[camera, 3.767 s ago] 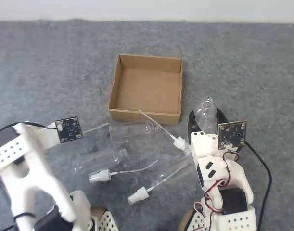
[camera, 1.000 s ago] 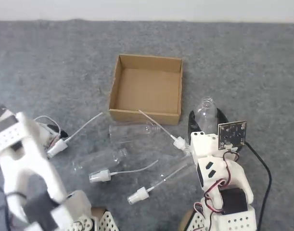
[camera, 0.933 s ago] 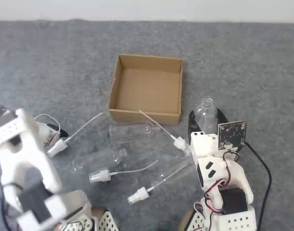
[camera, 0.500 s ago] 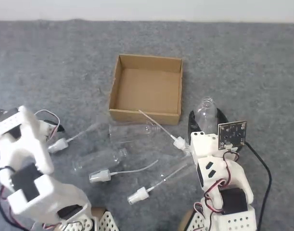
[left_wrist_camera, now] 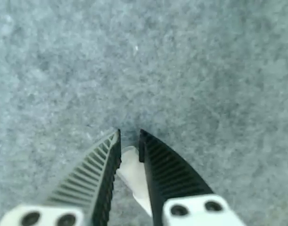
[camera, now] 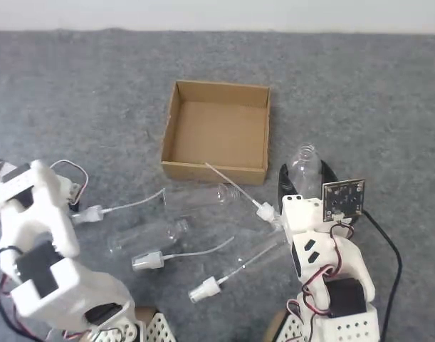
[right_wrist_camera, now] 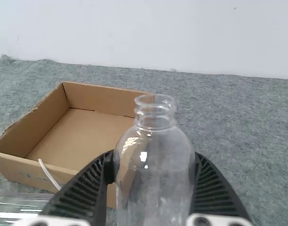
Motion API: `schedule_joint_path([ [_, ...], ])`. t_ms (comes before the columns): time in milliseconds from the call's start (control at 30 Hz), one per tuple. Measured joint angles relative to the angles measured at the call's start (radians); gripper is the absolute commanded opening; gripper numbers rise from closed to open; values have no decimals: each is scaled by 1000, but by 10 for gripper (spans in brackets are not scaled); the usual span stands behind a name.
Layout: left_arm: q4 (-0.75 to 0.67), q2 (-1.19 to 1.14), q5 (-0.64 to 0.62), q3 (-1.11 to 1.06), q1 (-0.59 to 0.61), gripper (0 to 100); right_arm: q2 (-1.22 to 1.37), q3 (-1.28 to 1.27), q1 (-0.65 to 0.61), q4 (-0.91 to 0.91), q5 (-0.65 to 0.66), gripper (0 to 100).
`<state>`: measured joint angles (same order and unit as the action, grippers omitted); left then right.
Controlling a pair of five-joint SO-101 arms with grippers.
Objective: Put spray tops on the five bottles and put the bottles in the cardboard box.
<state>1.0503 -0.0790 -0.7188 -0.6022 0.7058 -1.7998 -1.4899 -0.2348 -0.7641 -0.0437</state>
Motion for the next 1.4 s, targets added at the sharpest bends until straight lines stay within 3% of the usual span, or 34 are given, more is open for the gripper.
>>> schedule_joint_path([
  [100,26,0,2,0,-6,158,0,0,0,0,0,117],
  [267,196,0,2,94,-9,281,0,0,0,0,0,117],
  [600,339,0,2,150,-44,283,0,0,0,0,0,117],
  [733,322,0,-2,72,-112,283,0,0,0,0,0,117],
  [967,117,0,-54,-32,-126,283,0,0,0,0,0,117],
  [1400,101,0,-58,-32,-61,283,0,0,0,0,0,117],
])
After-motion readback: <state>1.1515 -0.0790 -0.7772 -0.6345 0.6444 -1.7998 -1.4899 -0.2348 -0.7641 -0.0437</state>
